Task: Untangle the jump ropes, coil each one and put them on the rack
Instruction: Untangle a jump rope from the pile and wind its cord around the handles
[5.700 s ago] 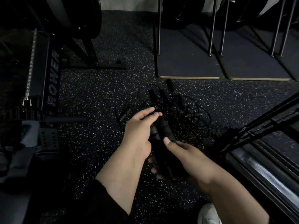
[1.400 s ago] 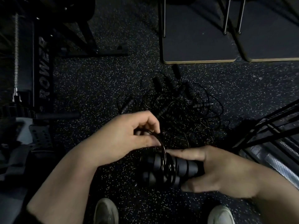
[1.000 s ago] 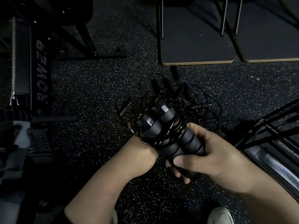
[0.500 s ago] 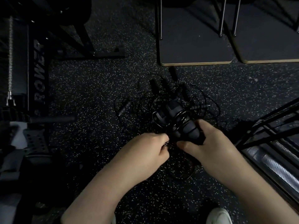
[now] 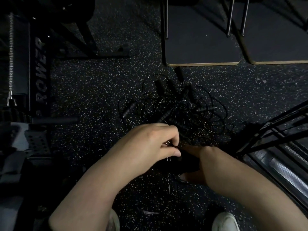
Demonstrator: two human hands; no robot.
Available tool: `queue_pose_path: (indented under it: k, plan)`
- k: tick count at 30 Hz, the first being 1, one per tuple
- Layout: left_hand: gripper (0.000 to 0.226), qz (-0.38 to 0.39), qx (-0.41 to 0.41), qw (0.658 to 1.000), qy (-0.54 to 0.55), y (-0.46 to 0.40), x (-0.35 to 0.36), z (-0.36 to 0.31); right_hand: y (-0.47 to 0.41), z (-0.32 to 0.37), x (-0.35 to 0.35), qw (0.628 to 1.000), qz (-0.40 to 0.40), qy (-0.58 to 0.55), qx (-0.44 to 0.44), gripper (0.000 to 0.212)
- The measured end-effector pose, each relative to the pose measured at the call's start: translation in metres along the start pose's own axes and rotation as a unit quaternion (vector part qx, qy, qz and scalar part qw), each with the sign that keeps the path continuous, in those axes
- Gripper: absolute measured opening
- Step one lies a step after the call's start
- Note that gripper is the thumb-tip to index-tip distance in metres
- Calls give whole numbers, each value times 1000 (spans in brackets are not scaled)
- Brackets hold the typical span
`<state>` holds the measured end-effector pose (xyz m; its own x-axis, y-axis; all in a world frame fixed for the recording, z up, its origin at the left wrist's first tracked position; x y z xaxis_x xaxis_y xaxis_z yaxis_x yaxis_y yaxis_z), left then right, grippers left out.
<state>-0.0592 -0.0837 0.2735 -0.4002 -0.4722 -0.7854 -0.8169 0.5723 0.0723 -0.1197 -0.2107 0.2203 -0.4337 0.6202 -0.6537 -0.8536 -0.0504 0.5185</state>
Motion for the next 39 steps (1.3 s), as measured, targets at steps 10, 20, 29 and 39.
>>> queue_pose_path:
  k: [10,20,29,39]
  plan:
    - [11,53,-84,956,277,0,3,21,19,23,-1,965,107,-229,-66,35]
    - [31,-65,-240,877,411,7,31,67,15,27,-33,860,-25,-500,-98,59]
    - [42,-49,-244,946,205,1,28,41,10,12,-47,870,-189,-454,-35,40]
    - [18,-47,-120,991,48,1,17,26,1,-21,-51,936,-255,-241,40,64]
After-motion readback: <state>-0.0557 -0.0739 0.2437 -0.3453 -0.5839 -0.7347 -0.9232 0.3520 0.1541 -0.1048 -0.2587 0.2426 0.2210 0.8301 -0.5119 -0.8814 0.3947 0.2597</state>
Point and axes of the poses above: each hand's wrist, its own y-axis away from the middle knuckle, its own x-axis out of the palm, z = x × y, the point moved 8 cm from there along -y, towards the middle knuckle, and after that the axes turned 10 degrees about -z, right-handed, at the moved point
